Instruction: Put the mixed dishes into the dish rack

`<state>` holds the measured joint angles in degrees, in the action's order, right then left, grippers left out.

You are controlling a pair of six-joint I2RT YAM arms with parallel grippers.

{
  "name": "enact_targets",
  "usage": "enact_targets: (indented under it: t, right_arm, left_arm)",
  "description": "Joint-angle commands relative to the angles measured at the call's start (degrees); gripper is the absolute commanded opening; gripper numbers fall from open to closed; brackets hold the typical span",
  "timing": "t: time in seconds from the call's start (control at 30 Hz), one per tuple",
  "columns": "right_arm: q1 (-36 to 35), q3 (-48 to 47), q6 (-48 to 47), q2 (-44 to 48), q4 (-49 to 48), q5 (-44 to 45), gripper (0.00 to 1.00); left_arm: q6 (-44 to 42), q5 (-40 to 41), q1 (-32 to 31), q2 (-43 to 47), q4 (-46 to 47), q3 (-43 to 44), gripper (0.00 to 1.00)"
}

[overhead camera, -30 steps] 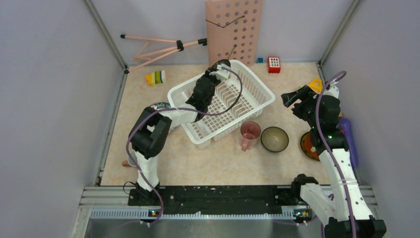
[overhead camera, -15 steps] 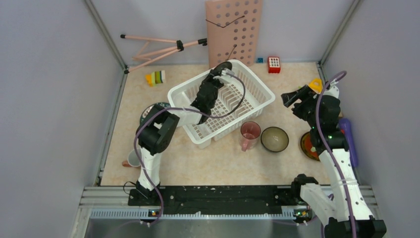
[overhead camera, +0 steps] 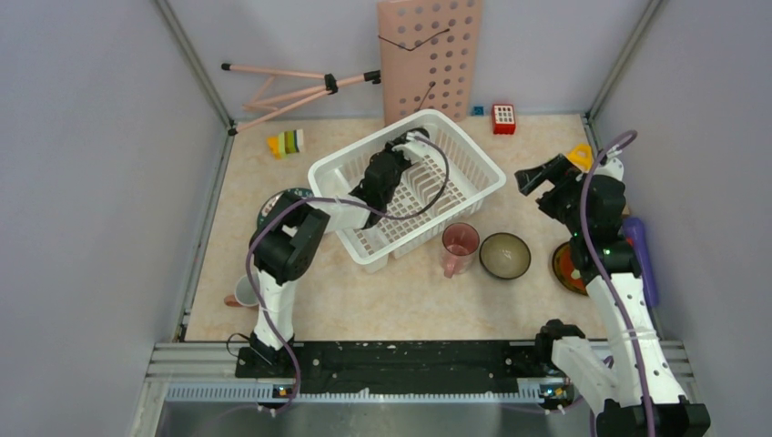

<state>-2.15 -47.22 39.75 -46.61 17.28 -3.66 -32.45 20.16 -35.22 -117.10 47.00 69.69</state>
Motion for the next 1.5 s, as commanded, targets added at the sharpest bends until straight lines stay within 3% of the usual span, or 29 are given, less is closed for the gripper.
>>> enact_targets:
  t: [0.0,0.1,0.23,0.33,0.47,0.63,0.8,1.23,1.47]
  right_arm:
    - [-0.57,-1.0,-0.42,-0.41,1.02,2.23,0.99]
    - [-0.6,-2.63,-1.05,-1.38,3.86,2.88,0.99]
    - [-0.7,-6.25,-2.91,-4.34,9.16,1.7,0.99]
    - [-3.22,-8.15,-4.5,-7.06,13.05,1.79,0.96]
    - [-12.36,-9.09,-4.76,-8.97,18.12,6.85,0.86]
    - [-23.6,-7.33,-1.11,-9.8,21.2,12.62,0.78]
    - [-26.82,-2.98,2.07,-10.87,21.54,14.11,0.66]
    - [-29.48,0.46,5.3,-17.6,14.7,11.78,0.61]
    - [-30.19,1.58,6.21,-20.26,12.34,11.13,0.45]
  left_arm:
    - [5.21,1.69,0.43,3.61,-7.37,5.34,0.19]
    - [7.35,0.83,0.63,4.35,-10.64,6.6,0.37]
    - [10.7,-0.07,0.77,5.75,-14.57,8.19,0.5]
    - [12.5,0.89,0.83,7.16,-17.74,9.71,0.51]
    - [18.41,0.26,0.93,12.36,-23.2,10.13,0.52]
    - [37.43,-2.79,0.8,18.99,-37.57,11.88,0.62]
    - [50.46,-8.71,0.82,26.78,-46.65,7.36,0.67]
    - [58.63,-17.94,1.25,45.4,-57.06,-4.4,0.67]
    - [59.93,-22.17,1.61,49.57,-59.13,-5.19,0.68]
